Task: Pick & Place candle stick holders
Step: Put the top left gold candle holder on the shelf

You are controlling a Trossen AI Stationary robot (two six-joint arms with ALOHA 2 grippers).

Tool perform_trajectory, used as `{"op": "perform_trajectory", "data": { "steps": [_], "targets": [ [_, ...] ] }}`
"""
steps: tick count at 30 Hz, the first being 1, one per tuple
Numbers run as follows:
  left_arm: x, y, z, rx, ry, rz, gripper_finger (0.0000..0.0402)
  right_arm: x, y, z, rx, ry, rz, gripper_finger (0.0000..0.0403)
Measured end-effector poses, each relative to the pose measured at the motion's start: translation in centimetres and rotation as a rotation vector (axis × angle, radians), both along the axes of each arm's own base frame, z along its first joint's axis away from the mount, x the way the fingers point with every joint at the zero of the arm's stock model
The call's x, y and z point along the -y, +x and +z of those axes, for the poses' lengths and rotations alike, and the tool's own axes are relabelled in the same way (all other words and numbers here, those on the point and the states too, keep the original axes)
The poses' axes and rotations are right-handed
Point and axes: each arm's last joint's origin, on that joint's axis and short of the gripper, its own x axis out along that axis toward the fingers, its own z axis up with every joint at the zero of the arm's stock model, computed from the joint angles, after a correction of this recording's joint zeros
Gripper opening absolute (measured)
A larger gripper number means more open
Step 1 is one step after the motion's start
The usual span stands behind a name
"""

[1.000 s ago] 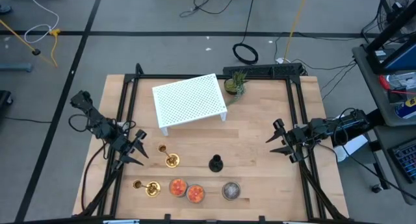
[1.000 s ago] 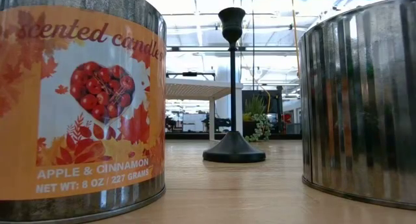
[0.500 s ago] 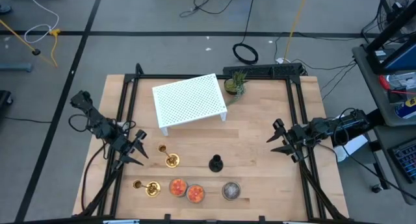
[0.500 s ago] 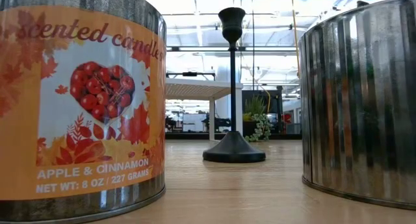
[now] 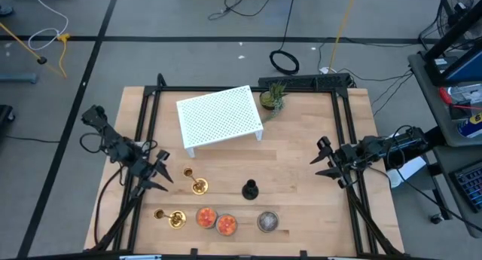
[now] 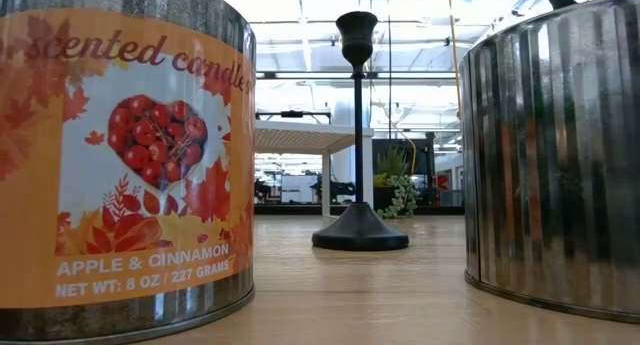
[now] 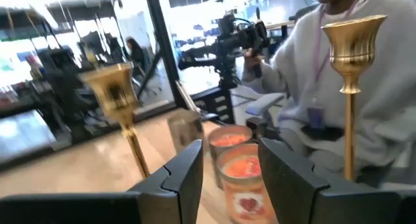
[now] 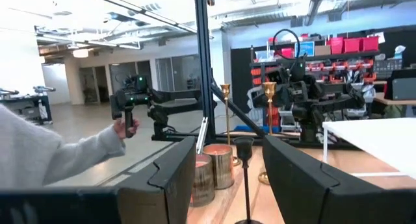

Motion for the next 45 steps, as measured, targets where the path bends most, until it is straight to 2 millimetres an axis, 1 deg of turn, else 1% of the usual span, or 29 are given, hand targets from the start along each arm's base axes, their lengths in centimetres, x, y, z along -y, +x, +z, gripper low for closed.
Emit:
{"op": "perform_trajectory", "data": {
  "steps": [2,9,15,18,24,27,31,35,37,39,41,45],
  "targets": [
    [0.0,0.0,0.4,0.051,0.01,0.004,0.0152,0.0,0.0,0.1,0.019,-0.02,-0.006,0.0176],
    [-0.2,-0.3,2.3,0.208,-0.116,0.008,0.0152,0.0,0.0,0.1,0.025,-0.036,-0.011,0.0176],
    [-0.5,-0.5,3.2,0.247,-0.234,-0.003,0.0152,0.0,0.0,0.1,0.025,-0.037,-0.008,0.0176],
    [-0.6,-0.6,3.6,0.275,-0.267,-0.004,0.0152,0.0,0.0,0.1,0.025,-0.037,-0.007,0.0176],
    [-0.6,-0.7,3.8,0.299,-0.289,-0.005,0.0152,0.0,0.0,0.1,0.024,-0.037,-0.007,0.0176],
    [-0.7,-0.7,3.9,0.318,-0.268,0.007,0.0152,0.0,0.0,0.0,0.017,-0.04,-0.007,0.0176],
    [-0.9,-0.6,3.9,0.339,-0.222,0.123,0.0152,0.0,0.0,-0.1,0.01,-0.042,-0.007,0.0176],
    [-1.4,-0.4,3.9,0.326,-0.232,0.282,0.0152,0.0,0.0,-0.1,0.018,-0.062,-0.012,0.0176],
    [-1.7,-0.5,4.2,0.327,-0.273,0.375,0.0152,0.0,0.0,0.0,0.029,-0.089,-0.021,0.0176],
    [-1.9,-0.3,4.0,0.278,-0.311,0.439,0.0152,0.0,0.0,-0.1,0.035,-0.105,-0.027,0.0176],
    [-1.7,0.0,3.3,0.205,-0.308,0.471,0.0152,0.0,0.0,0.0,0.037,-0.108,-0.028,0.0176],
    [-1.2,0.5,1.8,0.065,-0.246,0.446,0.0152,0.0,0.0,0.0,0.036,-0.109,-0.029,0.0176]
  ]
}}
